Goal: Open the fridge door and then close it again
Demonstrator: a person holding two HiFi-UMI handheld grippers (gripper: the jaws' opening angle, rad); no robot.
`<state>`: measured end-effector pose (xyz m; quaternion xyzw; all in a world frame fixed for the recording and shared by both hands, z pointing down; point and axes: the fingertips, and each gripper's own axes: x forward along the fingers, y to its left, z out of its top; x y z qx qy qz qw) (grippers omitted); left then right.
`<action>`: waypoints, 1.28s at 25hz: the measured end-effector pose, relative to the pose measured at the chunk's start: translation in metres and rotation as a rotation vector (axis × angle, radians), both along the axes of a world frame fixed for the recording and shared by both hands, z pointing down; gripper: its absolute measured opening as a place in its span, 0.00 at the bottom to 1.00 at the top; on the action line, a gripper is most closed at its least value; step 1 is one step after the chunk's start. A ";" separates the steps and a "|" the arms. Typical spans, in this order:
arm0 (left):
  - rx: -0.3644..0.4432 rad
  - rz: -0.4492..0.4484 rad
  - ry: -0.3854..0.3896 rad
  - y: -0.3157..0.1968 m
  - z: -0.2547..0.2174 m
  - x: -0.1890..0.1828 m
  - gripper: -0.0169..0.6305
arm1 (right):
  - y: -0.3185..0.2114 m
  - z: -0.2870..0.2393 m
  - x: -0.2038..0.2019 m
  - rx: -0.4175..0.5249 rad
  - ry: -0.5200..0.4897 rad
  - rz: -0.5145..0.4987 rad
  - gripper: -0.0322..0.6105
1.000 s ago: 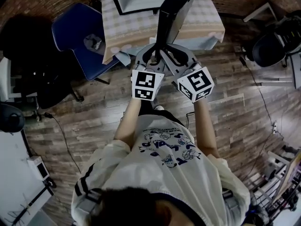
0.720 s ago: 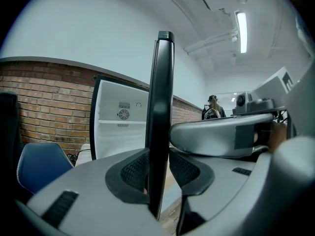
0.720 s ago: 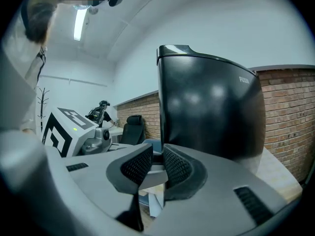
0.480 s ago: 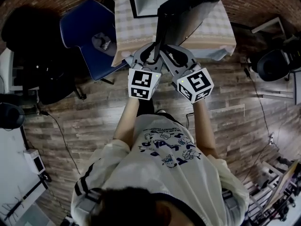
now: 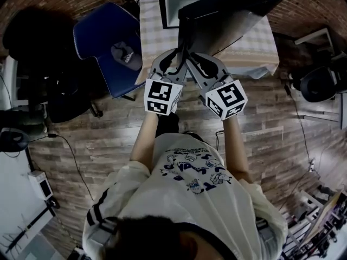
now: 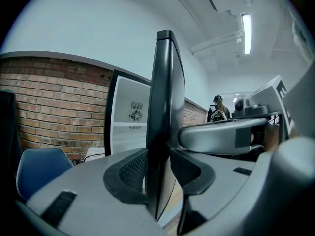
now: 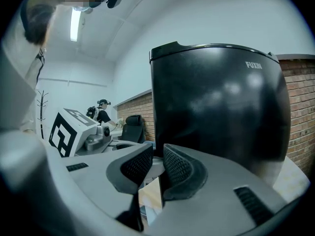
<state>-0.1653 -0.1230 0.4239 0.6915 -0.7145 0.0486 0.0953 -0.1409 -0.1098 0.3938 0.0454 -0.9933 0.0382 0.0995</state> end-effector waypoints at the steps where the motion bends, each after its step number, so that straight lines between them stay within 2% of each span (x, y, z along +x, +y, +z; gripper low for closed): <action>1: 0.000 0.003 -0.002 -0.002 0.000 -0.005 0.26 | -0.002 0.000 -0.005 -0.002 0.000 -0.001 0.18; 17: -0.002 0.041 -0.001 -0.038 -0.001 -0.090 0.26 | -0.040 0.000 -0.081 -0.013 -0.016 0.063 0.18; 32: 0.011 0.024 0.002 -0.084 -0.001 -0.152 0.23 | -0.096 0.008 -0.113 -0.035 -0.011 0.213 0.18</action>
